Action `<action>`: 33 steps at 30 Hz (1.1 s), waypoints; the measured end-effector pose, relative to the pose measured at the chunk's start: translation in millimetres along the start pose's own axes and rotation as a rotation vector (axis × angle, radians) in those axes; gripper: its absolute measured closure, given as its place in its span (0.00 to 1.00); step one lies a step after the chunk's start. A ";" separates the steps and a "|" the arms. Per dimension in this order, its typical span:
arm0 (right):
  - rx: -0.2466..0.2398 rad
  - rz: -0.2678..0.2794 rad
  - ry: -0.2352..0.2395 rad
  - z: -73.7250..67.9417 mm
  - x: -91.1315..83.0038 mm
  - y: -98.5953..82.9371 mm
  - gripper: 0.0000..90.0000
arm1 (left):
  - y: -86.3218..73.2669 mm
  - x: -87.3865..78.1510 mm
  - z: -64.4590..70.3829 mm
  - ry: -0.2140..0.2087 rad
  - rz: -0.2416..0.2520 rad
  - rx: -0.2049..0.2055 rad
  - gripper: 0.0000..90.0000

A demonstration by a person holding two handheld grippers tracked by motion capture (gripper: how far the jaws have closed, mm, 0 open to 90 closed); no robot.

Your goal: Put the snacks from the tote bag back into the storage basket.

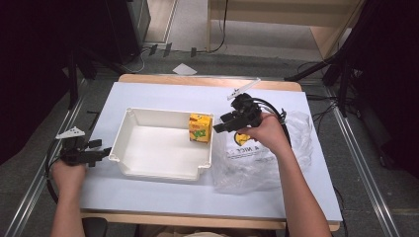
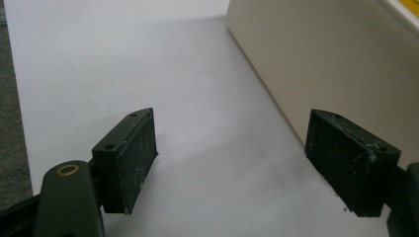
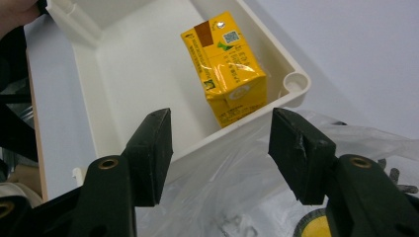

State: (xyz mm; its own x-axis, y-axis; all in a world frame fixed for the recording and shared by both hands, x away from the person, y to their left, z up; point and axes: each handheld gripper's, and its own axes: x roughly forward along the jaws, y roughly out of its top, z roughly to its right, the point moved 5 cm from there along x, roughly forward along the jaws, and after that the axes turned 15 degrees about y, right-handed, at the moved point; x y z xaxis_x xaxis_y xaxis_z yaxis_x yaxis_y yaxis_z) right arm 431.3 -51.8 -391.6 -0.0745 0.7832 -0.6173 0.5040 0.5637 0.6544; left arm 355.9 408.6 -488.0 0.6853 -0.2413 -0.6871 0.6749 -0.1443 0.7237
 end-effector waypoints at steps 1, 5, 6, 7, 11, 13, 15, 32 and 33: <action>0.000 0.003 0.000 1.1 -1.0 -0.7 0.48 | 0.0 0.0 -0.1 0.000 0.000 0.000 0.24; 0.010 0.020 -0.016 9.4 -7.0 -4.3 0.46 | 0.0 0.2 -0.1 0.001 0.000 0.000 0.24; 0.010 0.020 -0.016 9.4 -7.0 -4.3 0.46 | 0.0 0.2 -0.1 0.001 0.000 0.000 0.24; 0.010 0.019 -0.020 11.7 -8.6 -5.4 0.45 | 0.0 0.2 -0.1 0.000 -0.001 0.000 0.24; 0.020 0.029 -0.037 19.4 -13.8 -9.8 0.44 | 0.0 0.2 0.0 0.000 -0.001 0.000 0.24; 0.021 0.034 -0.054 24.2 -17.1 -12.3 0.44 | 0.0 0.1 -0.1 0.000 -0.001 0.000 0.24; 0.020 0.042 -0.061 26.0 -18.5 -12.8 0.44 | 0.0 0.2 -0.1 0.001 -0.001 0.000 0.24; 0.055 0.043 -0.121 53.2 -33.2 -32.9 0.41 | 0.0 0.1 -0.2 0.001 -0.001 -0.001 0.24; 0.060 0.043 -0.121 54.7 -33.5 -34.2 0.40 | 0.0 0.2 -0.2 0.001 -0.002 -0.001 0.24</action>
State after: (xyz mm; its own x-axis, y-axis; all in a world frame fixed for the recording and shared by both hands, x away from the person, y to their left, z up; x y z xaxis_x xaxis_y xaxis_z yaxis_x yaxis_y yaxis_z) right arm 463.6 -111.7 -417.2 0.0511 0.7671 -0.6395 0.5553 0.5104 0.6566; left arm 356.1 408.8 -488.1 0.6844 -0.2403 -0.6883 0.6762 -0.1438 0.7226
